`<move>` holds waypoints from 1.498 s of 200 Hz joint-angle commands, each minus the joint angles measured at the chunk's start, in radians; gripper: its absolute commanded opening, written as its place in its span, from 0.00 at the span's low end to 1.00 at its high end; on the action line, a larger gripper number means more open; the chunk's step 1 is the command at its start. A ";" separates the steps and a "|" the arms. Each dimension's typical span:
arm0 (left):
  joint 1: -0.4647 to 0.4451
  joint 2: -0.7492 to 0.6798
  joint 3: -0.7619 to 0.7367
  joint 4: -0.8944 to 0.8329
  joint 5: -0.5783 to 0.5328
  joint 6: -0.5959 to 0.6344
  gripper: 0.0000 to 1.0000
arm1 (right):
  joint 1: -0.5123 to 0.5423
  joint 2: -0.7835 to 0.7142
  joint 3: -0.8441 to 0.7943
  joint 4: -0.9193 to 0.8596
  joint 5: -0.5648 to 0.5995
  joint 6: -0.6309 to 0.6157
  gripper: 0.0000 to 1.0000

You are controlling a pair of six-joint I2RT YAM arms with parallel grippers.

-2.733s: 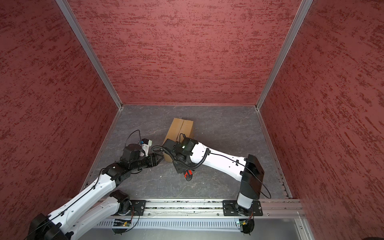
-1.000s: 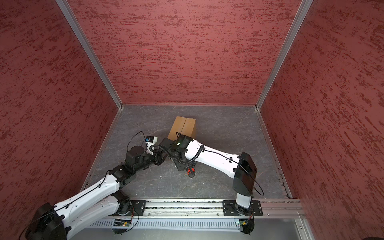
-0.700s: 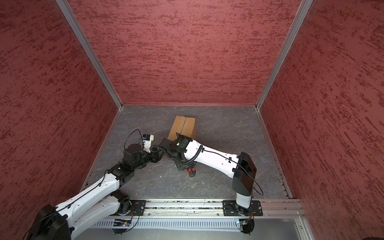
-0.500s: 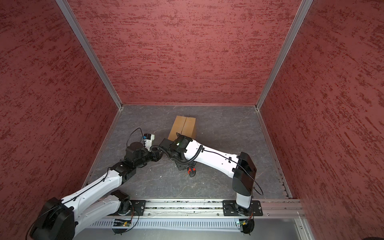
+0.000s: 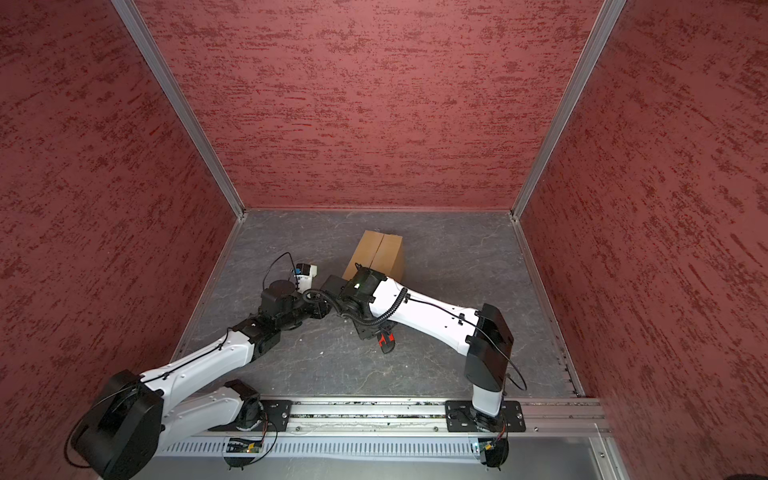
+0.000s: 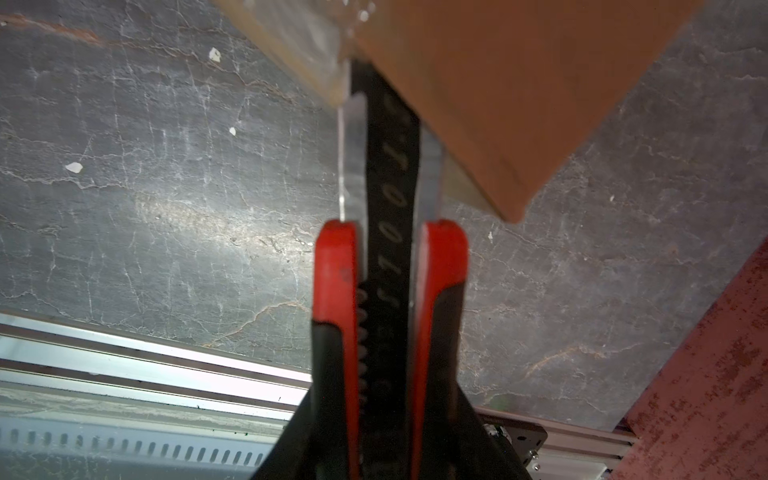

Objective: Unpack the express box
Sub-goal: 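Push the box's near end away with the left gripper while the right holds the knife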

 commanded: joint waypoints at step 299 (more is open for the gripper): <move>-0.111 -0.036 0.078 0.008 -0.071 -0.056 0.84 | -0.007 -0.190 -0.199 0.135 -0.020 0.068 0.00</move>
